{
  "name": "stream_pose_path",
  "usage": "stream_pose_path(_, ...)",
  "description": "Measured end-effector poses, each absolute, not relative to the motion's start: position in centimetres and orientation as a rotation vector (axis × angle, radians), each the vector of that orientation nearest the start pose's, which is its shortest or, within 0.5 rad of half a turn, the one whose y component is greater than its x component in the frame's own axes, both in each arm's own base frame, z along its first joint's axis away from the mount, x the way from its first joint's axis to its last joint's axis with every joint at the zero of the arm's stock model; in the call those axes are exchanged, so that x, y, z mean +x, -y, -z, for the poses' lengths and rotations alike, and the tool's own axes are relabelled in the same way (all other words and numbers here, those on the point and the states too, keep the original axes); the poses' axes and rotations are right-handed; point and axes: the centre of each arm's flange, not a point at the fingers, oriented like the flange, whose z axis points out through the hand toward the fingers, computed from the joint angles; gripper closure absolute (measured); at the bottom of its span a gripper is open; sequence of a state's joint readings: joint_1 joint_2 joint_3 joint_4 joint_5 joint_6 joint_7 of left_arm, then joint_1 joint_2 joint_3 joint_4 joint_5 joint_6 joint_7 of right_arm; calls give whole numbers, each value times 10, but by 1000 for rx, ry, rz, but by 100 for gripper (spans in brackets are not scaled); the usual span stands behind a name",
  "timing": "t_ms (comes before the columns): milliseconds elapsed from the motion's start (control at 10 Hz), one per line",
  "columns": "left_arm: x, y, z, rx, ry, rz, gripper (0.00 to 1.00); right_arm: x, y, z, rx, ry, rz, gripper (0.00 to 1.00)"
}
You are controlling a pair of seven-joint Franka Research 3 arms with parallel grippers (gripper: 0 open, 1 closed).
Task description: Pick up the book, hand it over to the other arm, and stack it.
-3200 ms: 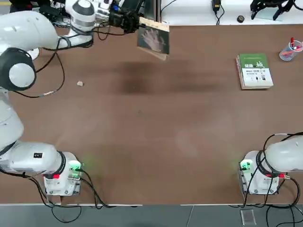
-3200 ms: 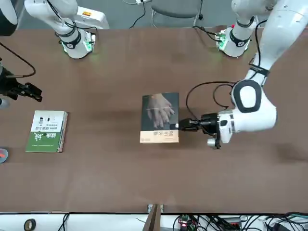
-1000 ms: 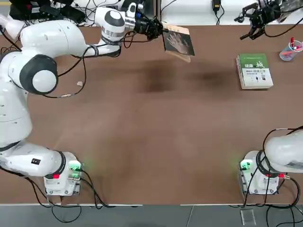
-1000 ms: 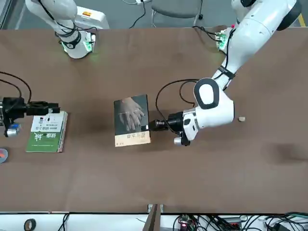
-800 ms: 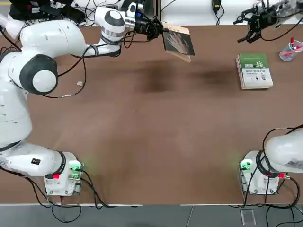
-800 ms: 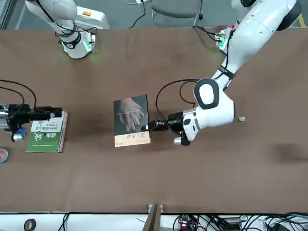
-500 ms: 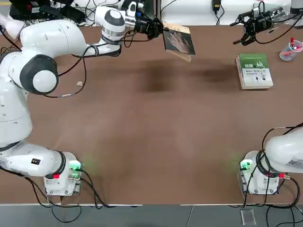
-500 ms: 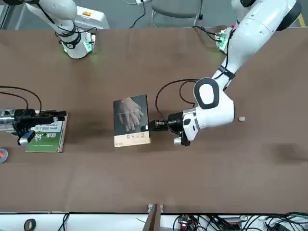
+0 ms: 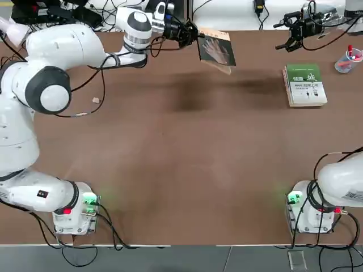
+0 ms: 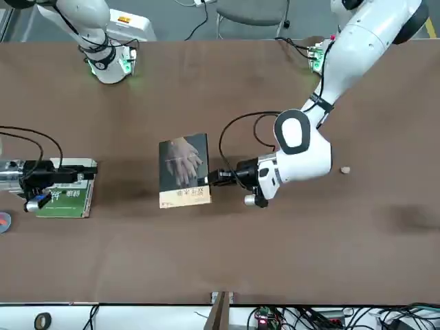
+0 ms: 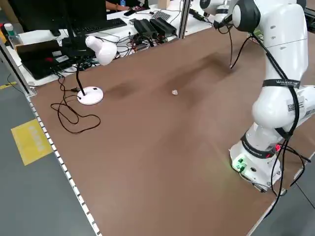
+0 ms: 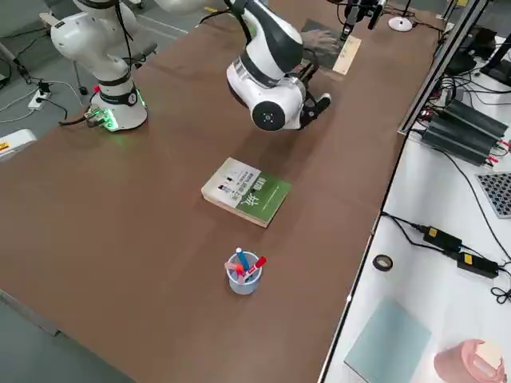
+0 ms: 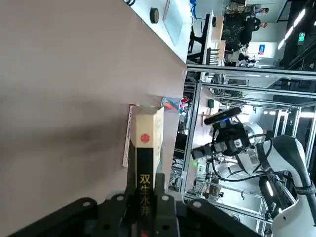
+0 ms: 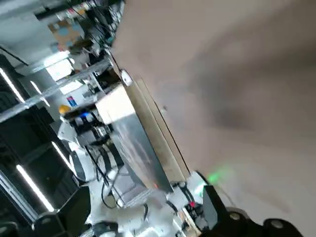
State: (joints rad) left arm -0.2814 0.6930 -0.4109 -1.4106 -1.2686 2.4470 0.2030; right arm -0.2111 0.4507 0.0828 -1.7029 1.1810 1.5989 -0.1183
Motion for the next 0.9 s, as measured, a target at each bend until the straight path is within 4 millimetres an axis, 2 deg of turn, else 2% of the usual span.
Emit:
stream_pose_path(300,626,427,-359,1926,-174,22,99,639,-27,-346,-1801,-404,-309,0)
stream_pose_path(600,627,427,-359,1924,-175,21,99,640,-42,-348,-1780,-397,-306,0)
stream_pose_path(900,628,427,-359,1924,-175,20,99,640,-46,-349,-1777,-385,-308,0)
